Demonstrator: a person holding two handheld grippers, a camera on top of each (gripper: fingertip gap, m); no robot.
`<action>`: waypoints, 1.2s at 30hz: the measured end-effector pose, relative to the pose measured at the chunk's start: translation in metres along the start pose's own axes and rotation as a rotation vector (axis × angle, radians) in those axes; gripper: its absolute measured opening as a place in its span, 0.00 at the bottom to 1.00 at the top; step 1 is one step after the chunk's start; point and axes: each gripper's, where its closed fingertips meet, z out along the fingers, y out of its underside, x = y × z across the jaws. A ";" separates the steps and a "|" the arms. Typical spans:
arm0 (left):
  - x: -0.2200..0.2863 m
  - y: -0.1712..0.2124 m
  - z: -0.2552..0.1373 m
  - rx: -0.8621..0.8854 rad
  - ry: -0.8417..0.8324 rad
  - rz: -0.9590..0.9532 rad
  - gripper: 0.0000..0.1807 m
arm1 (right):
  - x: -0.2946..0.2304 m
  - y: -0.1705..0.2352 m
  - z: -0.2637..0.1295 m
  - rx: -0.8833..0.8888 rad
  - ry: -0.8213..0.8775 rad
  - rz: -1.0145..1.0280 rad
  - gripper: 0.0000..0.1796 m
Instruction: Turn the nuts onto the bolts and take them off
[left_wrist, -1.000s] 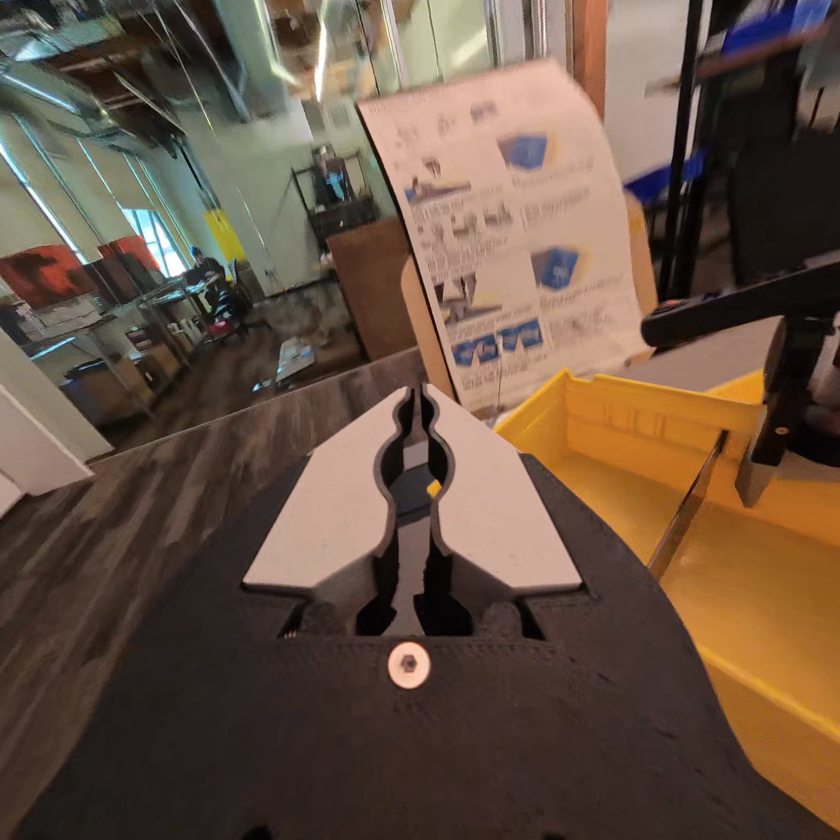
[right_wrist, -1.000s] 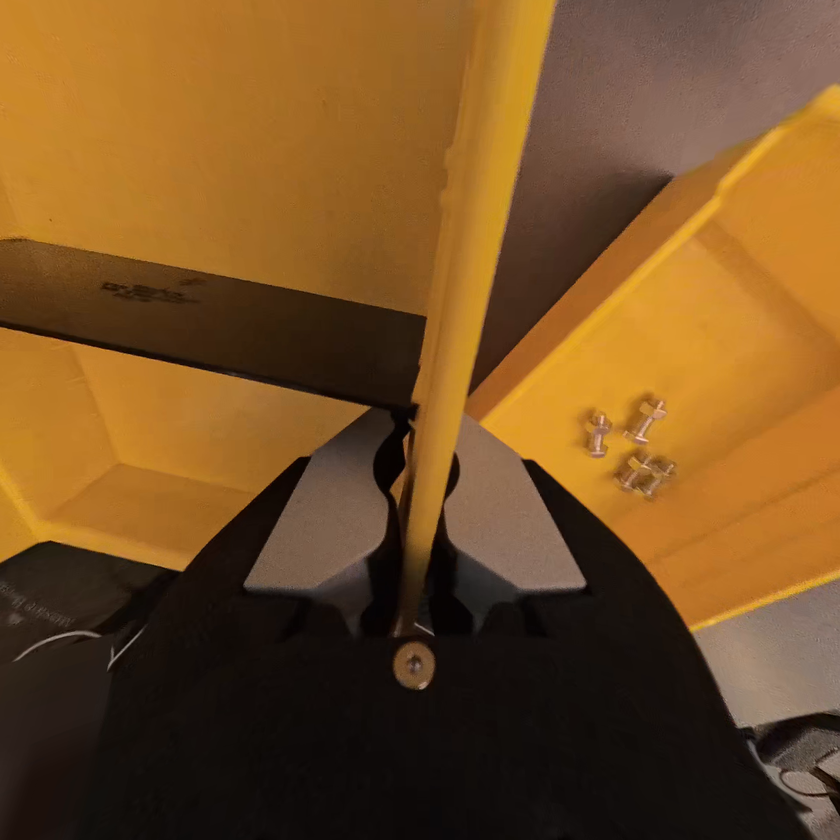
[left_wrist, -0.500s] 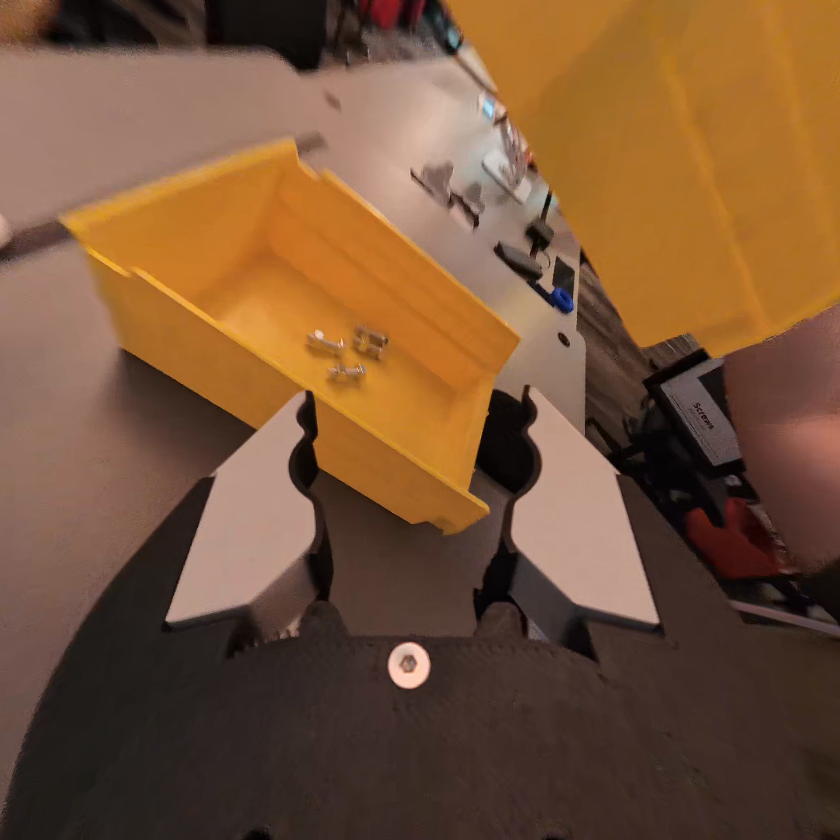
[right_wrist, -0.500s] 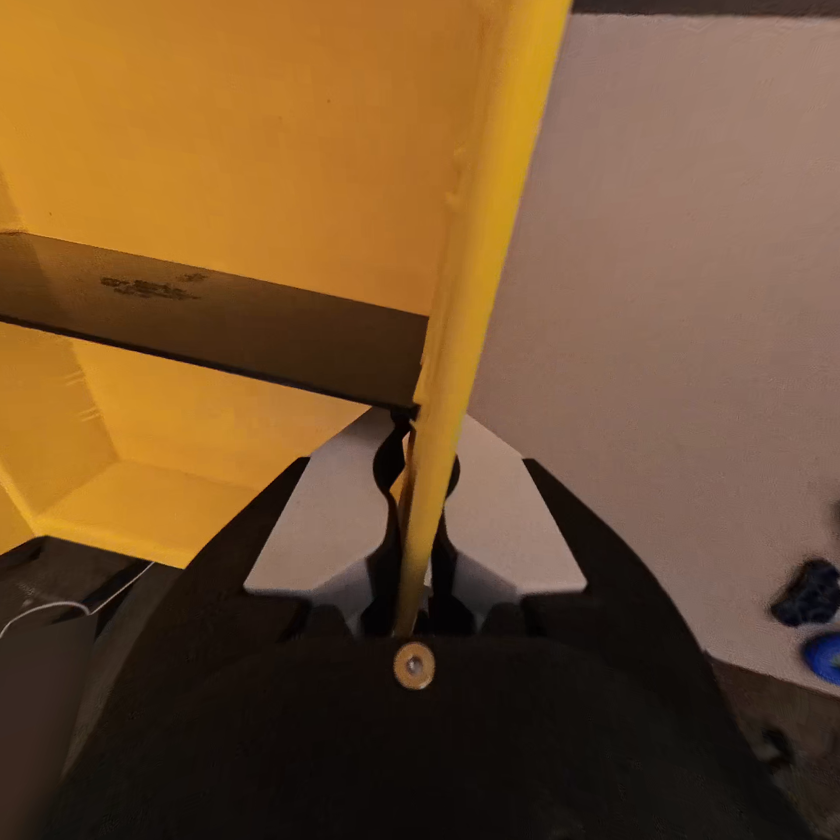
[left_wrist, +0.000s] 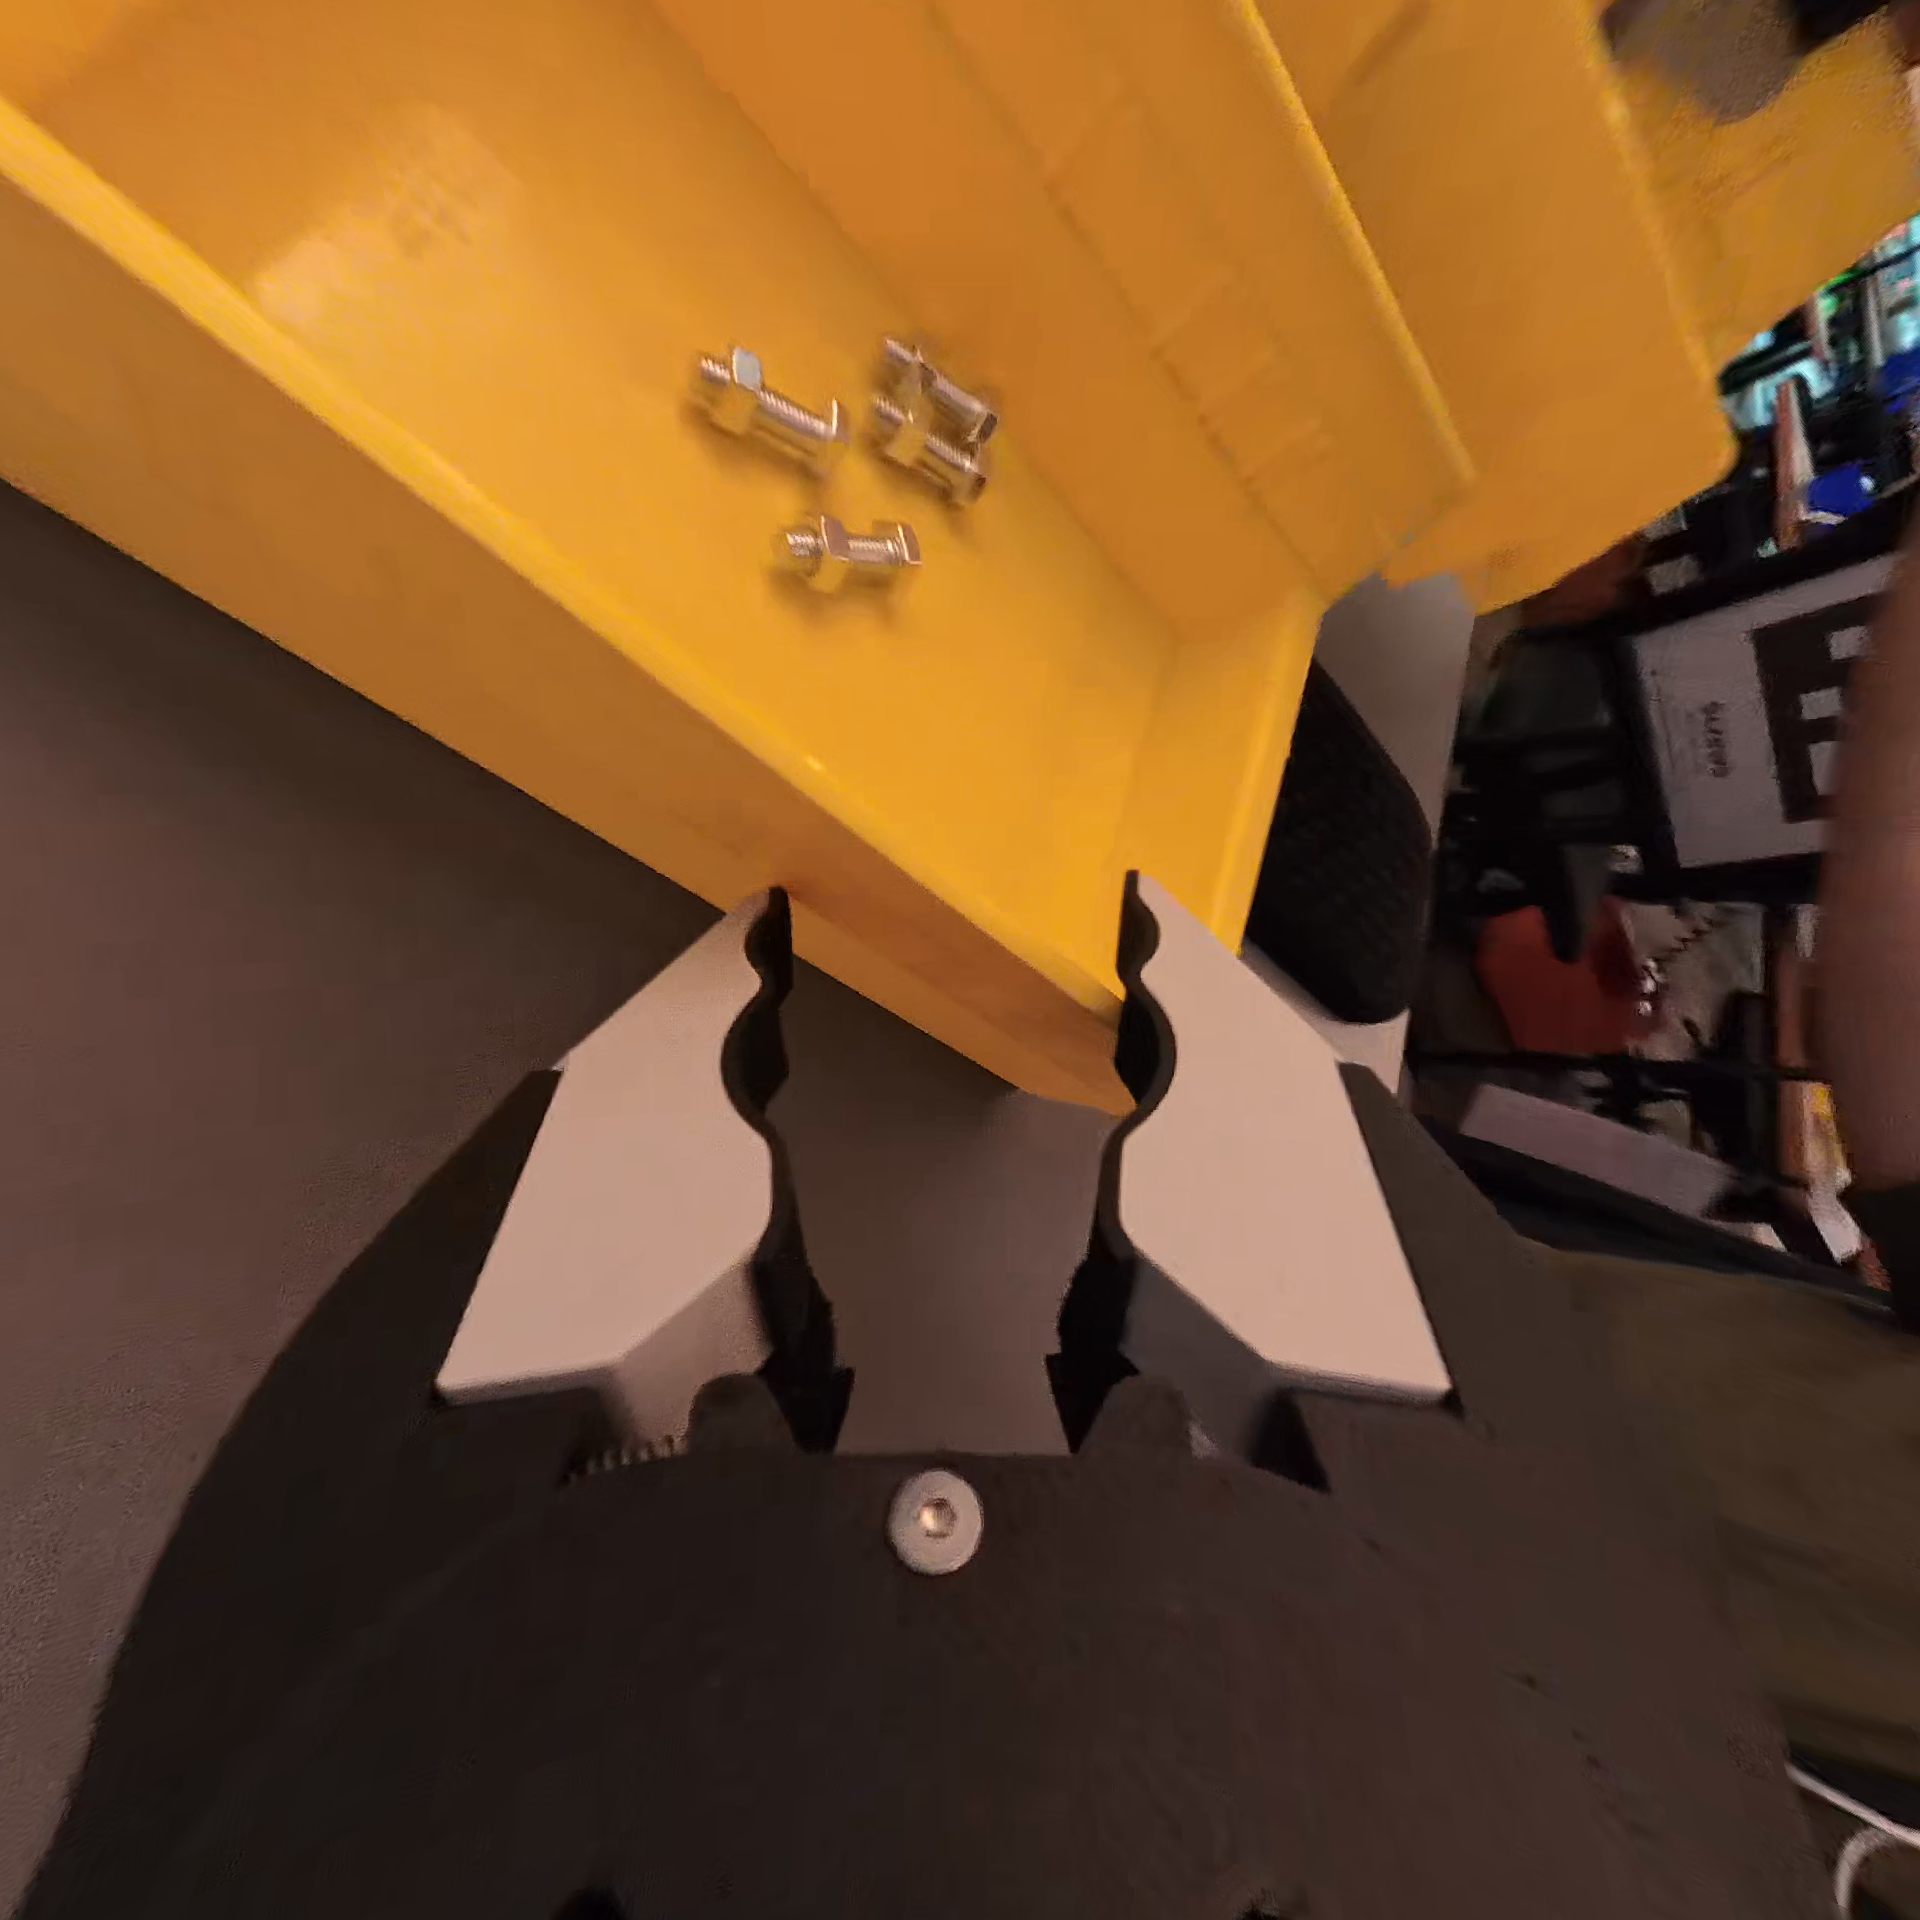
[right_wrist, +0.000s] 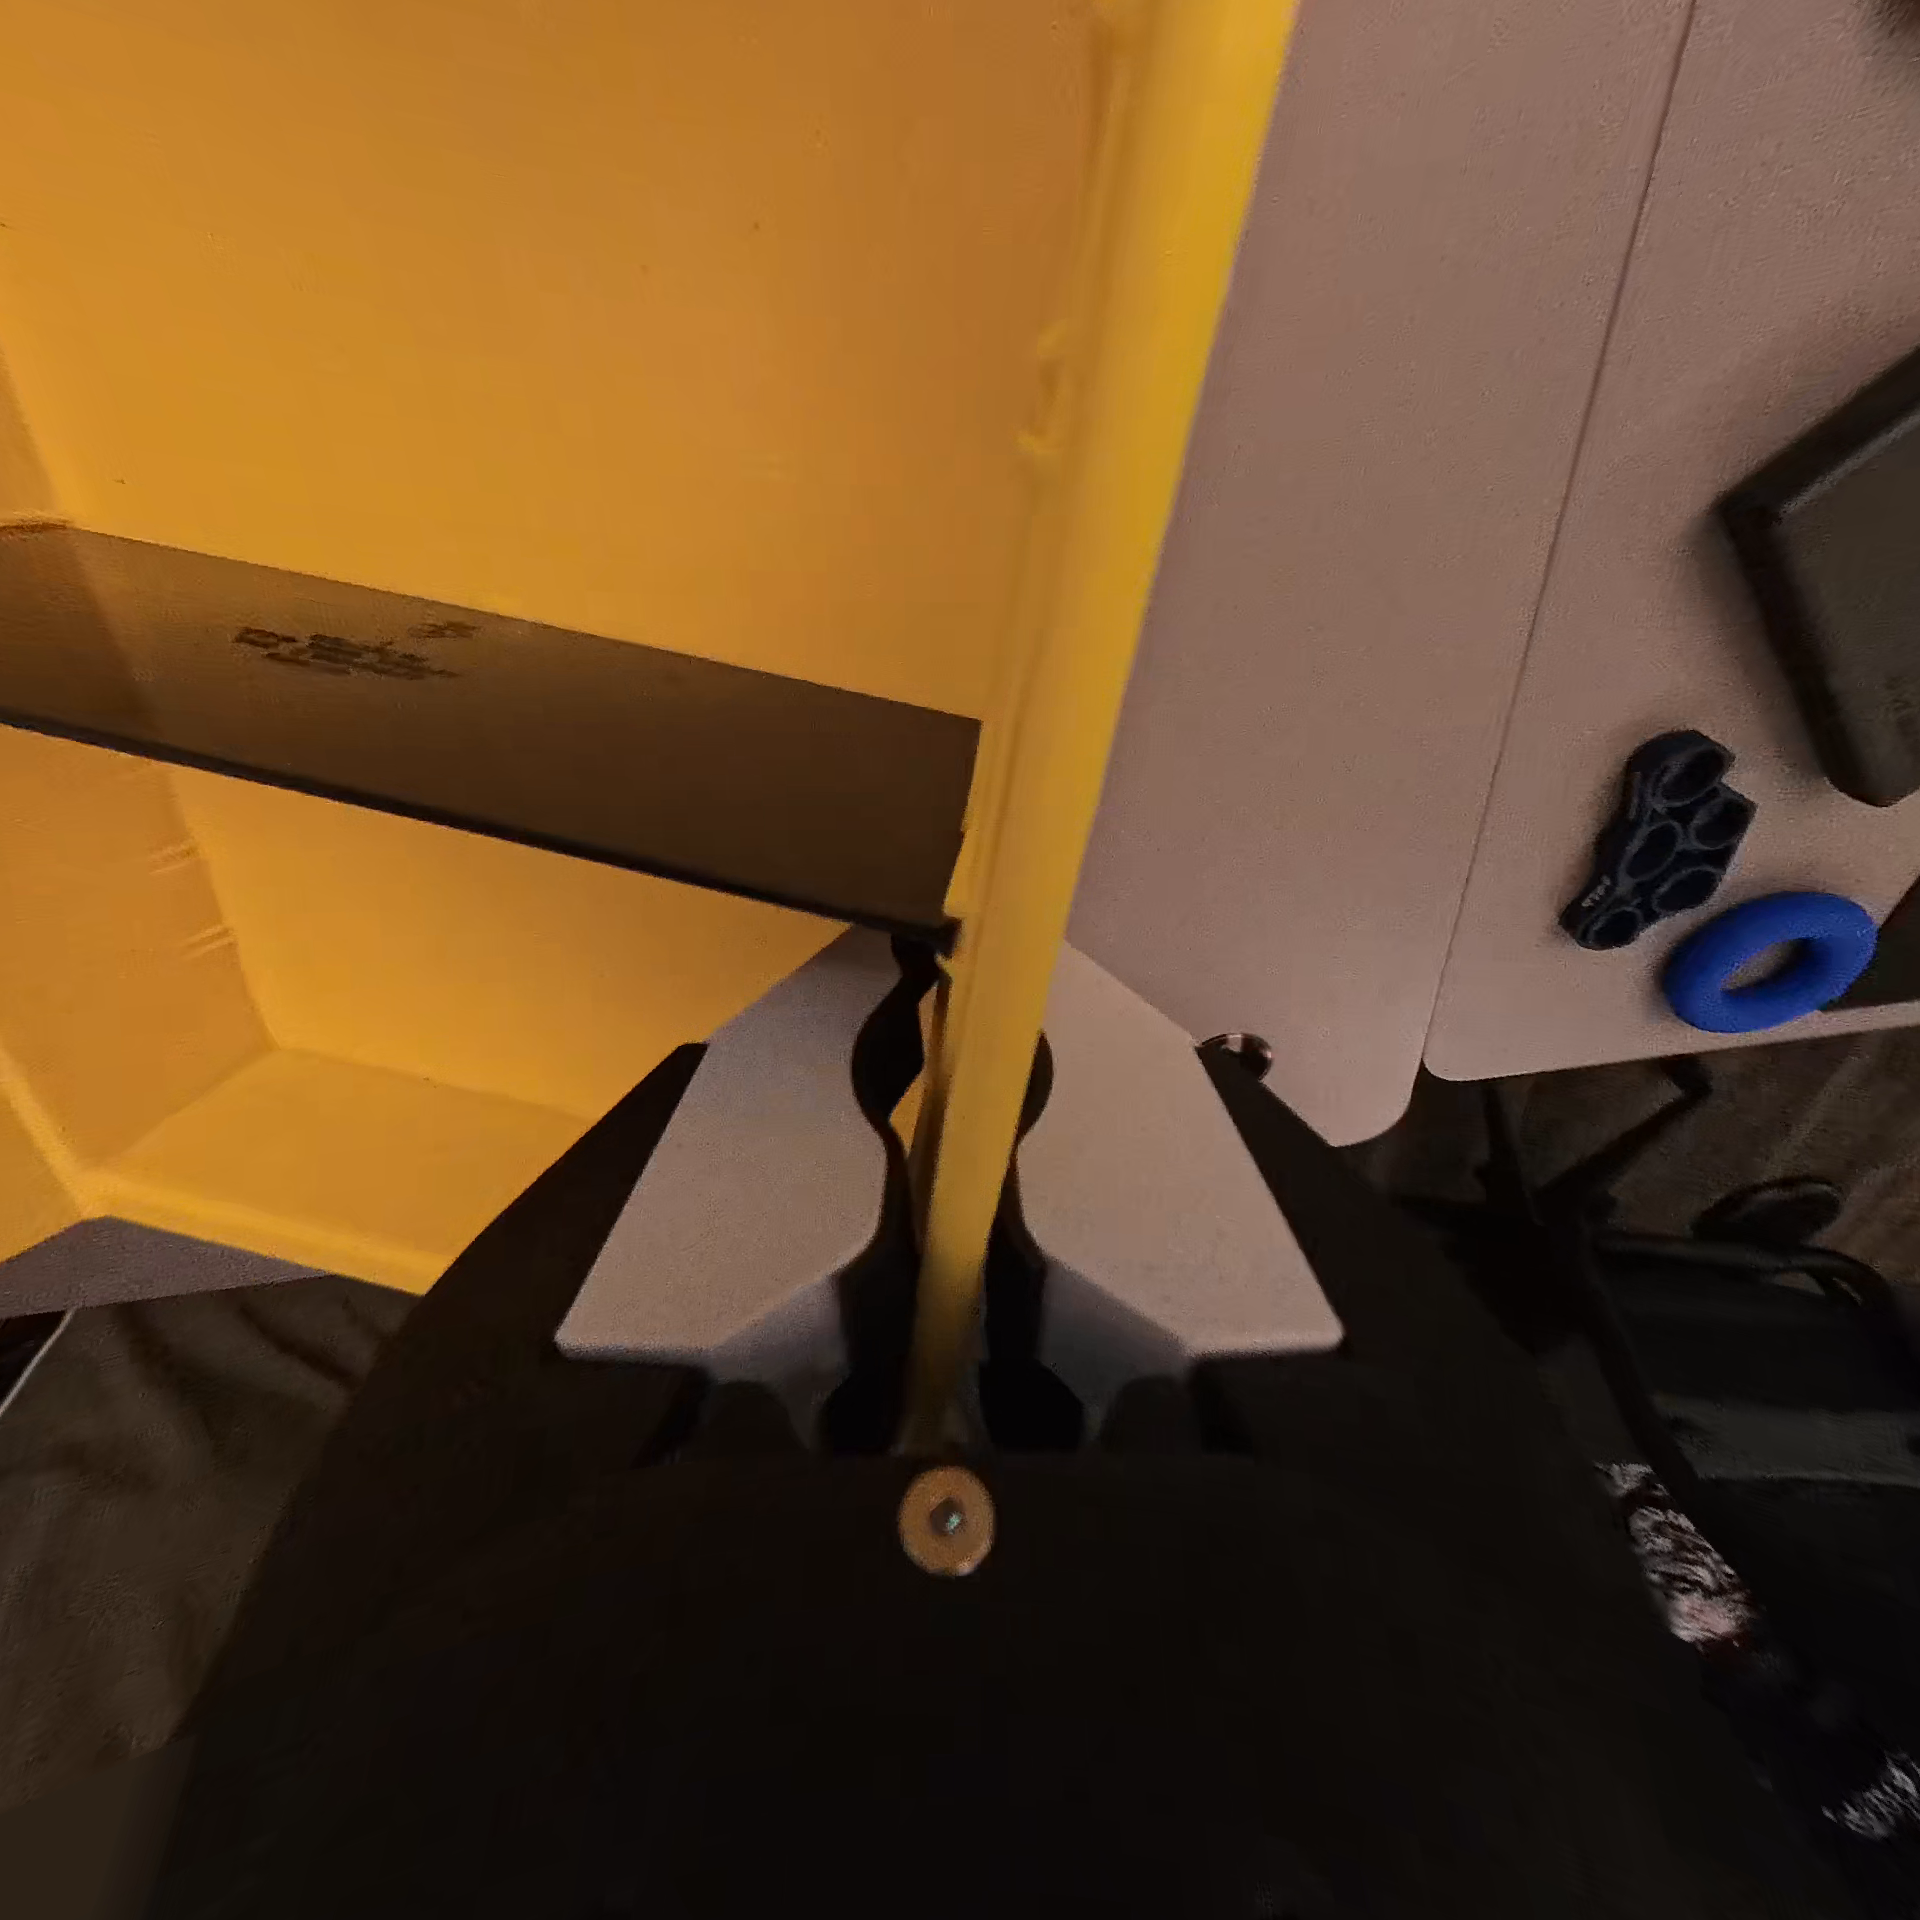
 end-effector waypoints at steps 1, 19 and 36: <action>-0.001 0.003 -0.003 -0.028 0.010 0.005 0.33 | -0.002 -0.001 0.005 -0.014 0.012 -0.013 0.02; -0.173 0.142 -0.316 0.122 -0.615 -0.429 0.04 | -0.184 -0.065 0.068 0.037 -0.134 -0.239 0.01; -0.193 0.185 -0.370 0.372 -0.628 -0.650 0.05 | -0.117 -0.070 0.069 0.074 -0.105 -0.058 0.02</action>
